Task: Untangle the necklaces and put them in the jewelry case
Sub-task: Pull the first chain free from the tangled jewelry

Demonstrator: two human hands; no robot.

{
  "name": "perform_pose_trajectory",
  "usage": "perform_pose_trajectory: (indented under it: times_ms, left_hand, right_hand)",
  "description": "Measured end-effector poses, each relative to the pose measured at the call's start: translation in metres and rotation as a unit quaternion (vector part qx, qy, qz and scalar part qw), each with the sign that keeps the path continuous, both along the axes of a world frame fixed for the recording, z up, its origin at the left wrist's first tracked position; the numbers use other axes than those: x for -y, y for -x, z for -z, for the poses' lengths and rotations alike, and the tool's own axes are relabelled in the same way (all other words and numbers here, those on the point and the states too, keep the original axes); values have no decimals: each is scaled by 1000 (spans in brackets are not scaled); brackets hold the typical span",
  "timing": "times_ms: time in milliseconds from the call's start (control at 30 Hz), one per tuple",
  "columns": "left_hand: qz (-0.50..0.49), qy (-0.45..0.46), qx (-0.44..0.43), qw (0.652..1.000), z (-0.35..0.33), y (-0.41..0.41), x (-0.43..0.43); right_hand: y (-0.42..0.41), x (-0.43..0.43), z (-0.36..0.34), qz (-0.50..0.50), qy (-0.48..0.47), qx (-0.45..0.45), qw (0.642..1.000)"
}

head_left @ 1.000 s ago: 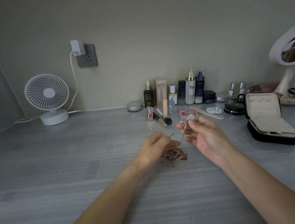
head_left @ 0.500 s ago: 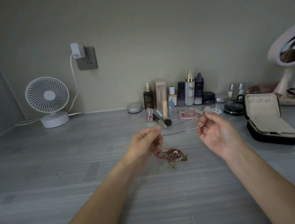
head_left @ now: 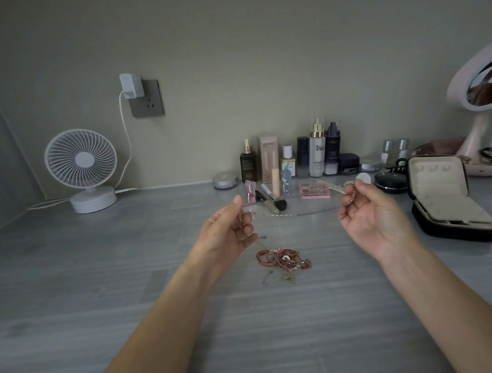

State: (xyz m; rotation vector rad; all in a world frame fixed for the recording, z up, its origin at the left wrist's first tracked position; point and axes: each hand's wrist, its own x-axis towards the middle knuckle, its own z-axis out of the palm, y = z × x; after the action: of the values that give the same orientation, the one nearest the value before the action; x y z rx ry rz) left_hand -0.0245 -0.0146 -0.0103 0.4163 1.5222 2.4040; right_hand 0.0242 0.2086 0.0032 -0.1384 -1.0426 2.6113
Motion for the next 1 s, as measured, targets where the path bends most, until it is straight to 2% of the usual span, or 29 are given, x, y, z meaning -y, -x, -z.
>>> perform_pose_trajectory:
  times_ms: [233,467,700,1000]
  left_hand:
    - [-18,49,-12,999,4,7,8]
    - [-10,22,2,1000,3,7,5]
    - [-28,21,2,999,5,7,4]
    - [-52,46,11,998,8,9,6]
  right_hand:
    - [2,-6,2,6,4,-5,1000]
    - [-1,-1,-3,12,-18,-22,1000]
    - [-2,5,-13,9,-138,-24,990]
    - [11,8,-73,7,-235,-61,970]
